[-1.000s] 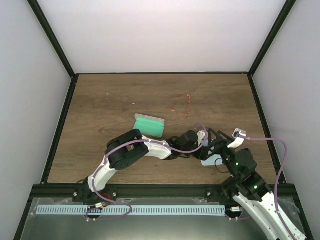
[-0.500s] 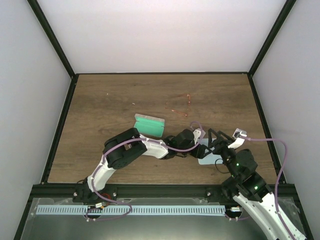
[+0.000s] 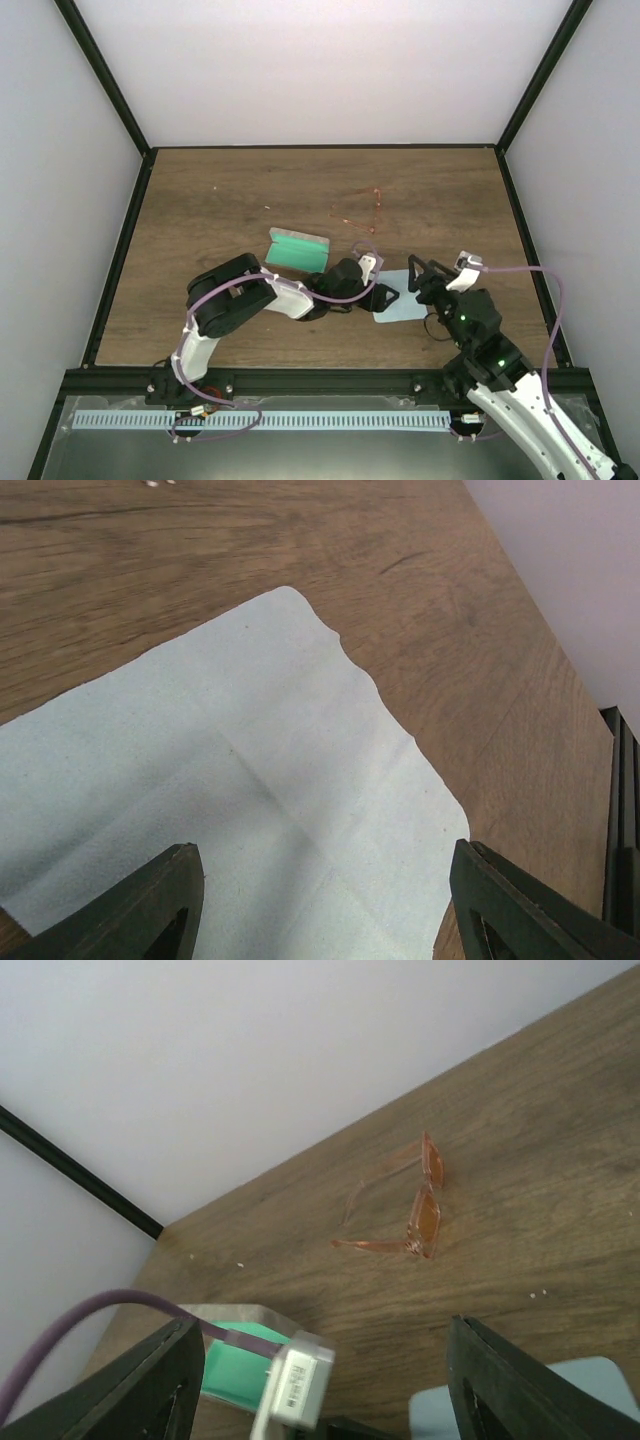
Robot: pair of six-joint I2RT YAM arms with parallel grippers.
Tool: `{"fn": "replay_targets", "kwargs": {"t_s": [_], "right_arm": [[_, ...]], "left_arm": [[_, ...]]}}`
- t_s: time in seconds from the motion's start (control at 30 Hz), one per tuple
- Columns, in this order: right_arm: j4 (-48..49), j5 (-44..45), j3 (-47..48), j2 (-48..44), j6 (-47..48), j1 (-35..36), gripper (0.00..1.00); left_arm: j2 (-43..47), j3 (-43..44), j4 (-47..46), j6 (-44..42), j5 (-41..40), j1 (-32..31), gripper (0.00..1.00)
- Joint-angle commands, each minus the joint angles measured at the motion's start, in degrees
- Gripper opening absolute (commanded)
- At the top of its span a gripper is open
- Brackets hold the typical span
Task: Organize the sunglasses
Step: Move the glasses cleaning cloth to the center of the board.
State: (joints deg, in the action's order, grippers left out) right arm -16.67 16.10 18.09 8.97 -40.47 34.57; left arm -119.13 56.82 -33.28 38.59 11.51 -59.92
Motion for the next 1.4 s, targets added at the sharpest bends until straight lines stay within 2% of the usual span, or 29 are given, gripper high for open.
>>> {"fn": "replay_targets", "kwargs": {"t_s": [0.0,0.3,0.6,0.67,0.83,0.93,1.1,1.37], "right_arm": [[4.01,0.36,-1.3,3.18,0.81,-0.29,0.68],[9.99,1.61,-4.02,9.34,1.5,-0.29,0.69],[20.11,3.89,-7.04,24.6,1.46,-0.29,0.67],[20.54,4.83,-7.73,26.68,1.09,-0.29,0.61],[23.67,-0.34,-11.0,25.72,0.27,-0.22,0.37],[24.71,-2.31,-11.65,25.97,0.23,-0.3,0.27],[29.26,-7.55,-11.99,31.85,1.18,-0.84,0.27],[35.49,-10.79,-11.6,42.57,0.68,-1.43,0.28]], "left_arm": [[0.48,-5.59,4.91,1.13,-3.42,0.92,0.7],[5.55,-11.97,3.31,1.14,-5.87,0.96,0.71],[12.13,-14.09,3.37,0.78,-4.96,0.95,0.77],[13.8,-13.56,3.99,0.13,-4.79,1.0,0.83],[14.45,-8.64,8.82,-2.32,-5.68,1.03,0.84],[12.97,-6.71,9.21,-2.47,-5.79,1.39,0.84],[9.96,-5.73,9.35,-2.51,-5.91,3.33,0.84],[5.88,-4.75,9.82,-2.82,-5.13,6.85,0.84]]}}
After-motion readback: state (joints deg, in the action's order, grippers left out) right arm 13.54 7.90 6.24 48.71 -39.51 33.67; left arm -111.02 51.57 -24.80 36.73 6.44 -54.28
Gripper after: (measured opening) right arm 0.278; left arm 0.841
